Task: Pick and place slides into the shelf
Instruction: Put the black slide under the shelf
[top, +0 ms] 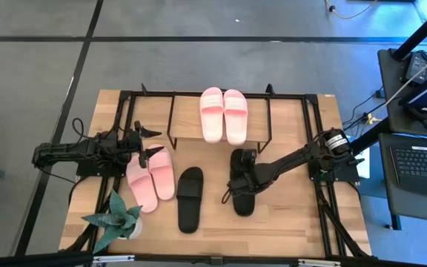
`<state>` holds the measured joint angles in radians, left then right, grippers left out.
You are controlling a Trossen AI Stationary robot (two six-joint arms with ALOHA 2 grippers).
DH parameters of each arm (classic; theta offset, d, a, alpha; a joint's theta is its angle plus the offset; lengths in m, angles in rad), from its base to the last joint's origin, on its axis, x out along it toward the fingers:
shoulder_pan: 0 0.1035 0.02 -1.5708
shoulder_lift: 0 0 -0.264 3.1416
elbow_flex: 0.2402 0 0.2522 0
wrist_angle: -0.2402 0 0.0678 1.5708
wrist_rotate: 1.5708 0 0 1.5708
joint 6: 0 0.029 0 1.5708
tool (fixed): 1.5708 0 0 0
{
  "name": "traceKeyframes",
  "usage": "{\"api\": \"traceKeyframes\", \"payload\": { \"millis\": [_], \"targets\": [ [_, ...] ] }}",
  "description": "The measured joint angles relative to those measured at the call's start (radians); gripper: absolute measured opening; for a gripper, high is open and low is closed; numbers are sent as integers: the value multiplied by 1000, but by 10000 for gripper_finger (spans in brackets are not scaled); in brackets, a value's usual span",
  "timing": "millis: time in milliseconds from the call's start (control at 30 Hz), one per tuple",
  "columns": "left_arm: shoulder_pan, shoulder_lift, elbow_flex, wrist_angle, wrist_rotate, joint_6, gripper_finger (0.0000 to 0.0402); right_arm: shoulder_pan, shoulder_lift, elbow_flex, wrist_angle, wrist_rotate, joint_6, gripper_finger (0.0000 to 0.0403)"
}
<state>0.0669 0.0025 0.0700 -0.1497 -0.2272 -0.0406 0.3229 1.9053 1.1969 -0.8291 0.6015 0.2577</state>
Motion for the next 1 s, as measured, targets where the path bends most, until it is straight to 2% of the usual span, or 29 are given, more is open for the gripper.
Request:
{"api": "traceKeyframes", "payload": {
  "millis": [200,1000],
  "targets": [
    [0,0,0,0,0,0,276,17,-11,15,-10,40,0,232],
    [0,0,0,0,0,0,276,99,-13,195,-143,16,105,232]
  ]
}}
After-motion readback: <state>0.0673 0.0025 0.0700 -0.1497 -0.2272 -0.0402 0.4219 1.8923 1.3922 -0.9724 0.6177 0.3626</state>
